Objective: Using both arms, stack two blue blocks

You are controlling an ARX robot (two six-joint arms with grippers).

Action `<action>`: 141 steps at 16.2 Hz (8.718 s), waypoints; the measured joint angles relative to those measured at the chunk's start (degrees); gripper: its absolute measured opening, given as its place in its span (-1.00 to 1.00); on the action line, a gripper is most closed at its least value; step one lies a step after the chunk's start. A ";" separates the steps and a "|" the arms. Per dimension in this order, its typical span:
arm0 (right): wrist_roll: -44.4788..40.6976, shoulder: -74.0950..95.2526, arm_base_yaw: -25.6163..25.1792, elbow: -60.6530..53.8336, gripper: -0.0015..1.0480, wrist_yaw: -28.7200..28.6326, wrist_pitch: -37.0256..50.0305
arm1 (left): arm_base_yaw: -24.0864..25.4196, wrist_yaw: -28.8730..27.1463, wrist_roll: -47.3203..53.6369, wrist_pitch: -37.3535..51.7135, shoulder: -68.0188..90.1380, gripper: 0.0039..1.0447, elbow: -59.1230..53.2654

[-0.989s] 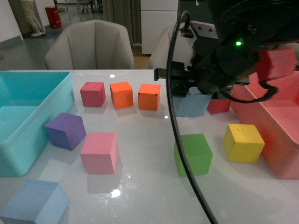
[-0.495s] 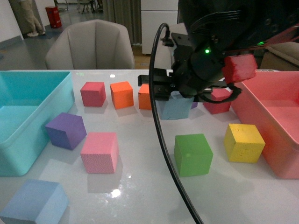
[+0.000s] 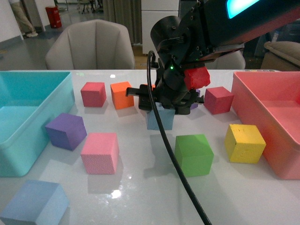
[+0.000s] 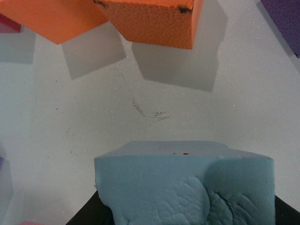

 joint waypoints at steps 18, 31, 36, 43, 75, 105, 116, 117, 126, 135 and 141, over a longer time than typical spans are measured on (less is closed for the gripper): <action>5.75 7.98 2.36 10.82 0.52 2.93 -8.00 | 0.00 0.00 0.00 0.02 0.00 0.88 0.00; 5.79 -6.71 2.51 -3.23 0.87 3.56 1.75 | 0.00 0.00 0.00 0.02 0.00 0.88 0.00; 6.67 -33.46 0.13 -33.64 0.87 8.02 24.37 | 0.00 0.00 0.00 0.02 0.00 0.88 0.00; 6.64 -55.47 -2.73 -58.75 0.87 10.86 31.95 | 0.00 0.00 0.00 0.02 0.00 0.88 0.00; -22.14 -143.86 -23.30 -114.03 -0.34 0.59 24.06 | 0.00 0.00 0.00 0.02 0.00 0.88 0.00; -22.14 -143.86 -23.30 -114.03 0.88 0.50 24.06 | -8.72 3.48 -5.07 4.42 29.11 0.88 7.63; -22.14 -143.86 -23.30 -114.03 0.88 0.50 24.06 | -19.17 -8.83 -5.44 27.02 84.89 0.88 18.08; -22.14 -143.86 -23.30 -114.03 0.88 0.50 24.06 | -18.47 -8.79 -5.55 27.45 86.20 0.88 18.36; -22.14 -143.86 -23.30 -114.03 0.88 0.50 24.06 | -13.27 -6.78 -6.64 31.67 96.04 0.88 21.00; -22.14 -143.86 -23.30 -114.03 0.88 0.50 24.06 | -13.29 -5.99 -6.54 34.10 105.74 0.78 22.69; -22.14 -143.86 -23.30 -114.03 0.88 0.50 24.06 | -17.68 -6.21 -6.49 26.58 93.04 -0.05 21.55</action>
